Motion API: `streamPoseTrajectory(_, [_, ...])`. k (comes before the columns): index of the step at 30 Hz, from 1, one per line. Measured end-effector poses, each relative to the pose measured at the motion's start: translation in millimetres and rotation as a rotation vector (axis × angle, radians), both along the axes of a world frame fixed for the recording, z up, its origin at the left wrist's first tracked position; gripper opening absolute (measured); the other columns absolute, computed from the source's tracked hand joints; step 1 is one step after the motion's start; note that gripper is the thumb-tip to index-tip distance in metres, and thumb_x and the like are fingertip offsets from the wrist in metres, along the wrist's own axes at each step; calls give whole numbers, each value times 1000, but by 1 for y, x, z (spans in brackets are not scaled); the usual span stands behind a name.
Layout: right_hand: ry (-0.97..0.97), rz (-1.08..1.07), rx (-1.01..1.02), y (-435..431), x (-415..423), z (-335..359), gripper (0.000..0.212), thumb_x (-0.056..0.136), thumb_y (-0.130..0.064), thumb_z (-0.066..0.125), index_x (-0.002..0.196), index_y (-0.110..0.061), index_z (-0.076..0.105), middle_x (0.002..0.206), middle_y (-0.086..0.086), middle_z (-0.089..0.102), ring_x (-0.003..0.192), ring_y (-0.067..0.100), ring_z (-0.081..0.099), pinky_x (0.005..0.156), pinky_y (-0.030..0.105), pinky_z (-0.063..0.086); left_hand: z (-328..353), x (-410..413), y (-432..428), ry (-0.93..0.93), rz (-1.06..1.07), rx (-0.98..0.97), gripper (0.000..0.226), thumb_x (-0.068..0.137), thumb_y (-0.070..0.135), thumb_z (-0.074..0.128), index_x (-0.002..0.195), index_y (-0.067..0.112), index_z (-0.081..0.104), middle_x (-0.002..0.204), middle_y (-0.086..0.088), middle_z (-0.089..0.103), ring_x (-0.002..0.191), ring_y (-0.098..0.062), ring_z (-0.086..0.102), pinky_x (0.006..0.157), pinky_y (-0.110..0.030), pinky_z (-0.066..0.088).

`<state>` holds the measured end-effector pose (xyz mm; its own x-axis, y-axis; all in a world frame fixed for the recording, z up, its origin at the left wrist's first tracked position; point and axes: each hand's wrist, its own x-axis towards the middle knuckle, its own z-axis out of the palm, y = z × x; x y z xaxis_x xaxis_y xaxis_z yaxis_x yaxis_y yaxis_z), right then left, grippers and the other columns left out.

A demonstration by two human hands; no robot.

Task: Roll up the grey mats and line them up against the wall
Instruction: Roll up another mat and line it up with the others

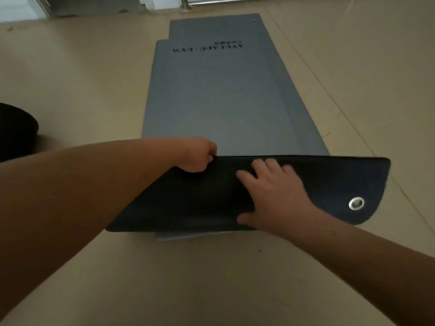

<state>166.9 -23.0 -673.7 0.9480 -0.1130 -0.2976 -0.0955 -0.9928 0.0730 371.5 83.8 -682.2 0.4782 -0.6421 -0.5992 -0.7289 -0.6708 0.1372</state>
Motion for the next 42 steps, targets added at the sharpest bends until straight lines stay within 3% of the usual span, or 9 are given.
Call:
streamPoseTrajectory(2, [91, -31, 44, 5, -2, -21, 117, 80, -72, 70, 164, -32, -1, 171, 15, -2, 157, 39, 0, 126, 54, 13, -8, 0, 6, -136, 26, -73, 34, 109, 30, 48, 142, 25, 52, 142, -8, 49, 130, -30, 49, 107, -46, 44])
streamPoseTrajectory(5, [41, -15, 109, -9, 1, -50, 126, 78, -70, 74, 161, -38, -16, 172, 11, -14, 158, 33, -13, 128, 50, 1, -10, -19, 33, -357, -91, -260, 44, 104, 40, 55, 146, 28, 45, 145, -3, 44, 131, -25, 44, 108, -43, 44])
streamPoseTrajectory(8, [26, 24, 131, -19, 9, -64, 131, 72, -75, 75, 160, -42, -17, 173, 8, -10, 159, 29, -11, 129, 49, 1, -12, -49, 63, -390, -276, -271, 71, 94, 66, 53, 153, 31, 37, 156, -2, 35, 139, -24, 36, 115, -44, 34])
streamPoseTrajectory(13, [81, 30, 167, -26, 29, -70, 133, 65, -76, 79, 159, -49, -11, 174, 2, -6, 159, 26, -8, 124, 46, -3, -51, -75, 84, -327, -262, 44, 128, 78, 87, 55, 164, 21, -13, 170, -9, -7, 154, -39, 1, 126, -58, 7])
streamPoseTrajectory(18, [180, -106, -68, -18, 35, -72, 148, 51, -88, 77, 151, -54, -28, 169, 16, -21, 153, 49, -21, 114, 80, -4, -67, -60, 80, -252, -108, 36, 135, 68, 84, 68, 157, 42, -25, 168, -11, -4, 152, -44, 5, 117, -68, 20])
streamPoseTrajectory(25, [286, -105, 18, -26, 31, -82, 150, 48, -82, 82, 151, -54, -24, 169, 13, 8, 155, 44, 9, 115, 75, 19, -83, -66, 86, -190, -162, 59, 142, 72, 70, 79, 153, 43, -34, 171, -14, -9, 156, -43, -3, 119, -75, 8])
streamPoseTrajectory(30, [336, -67, 75, -28, 37, -74, 138, 49, -78, 83, 153, -53, -4, 151, 5, 36, 139, 32, 39, 110, 63, 37, -77, -60, 90, -121, -172, 33, 134, 72, 63, 82, 156, 44, -21, 165, -11, 19, 149, -37, 24, 116, -64, 32])
streamPoseTrajectory(34, [398, -59, 191, -33, 29, -56, 122, 51, -74, 85, 149, -55, 14, 126, -4, 49, 109, 23, 56, 92, 44, 54, -63, -62, 90, -53, -206, -21, 126, 66, 59, 83, 156, 46, -4, 141, -2, 44, 121, -26, 50, 99, -48, 51])
streamPoseTrajectory(42, [949, -253, 558, -34, -13, -56, 106, 36, -51, 102, 130, -58, 52, 125, -17, 62, 114, 23, 66, 101, 49, 55, -53, -85, 77, 590, -188, 255, 112, 58, 39, 100, 151, 49, 37, 139, 16, 59, 123, -18, 62, 109, -44, 51])
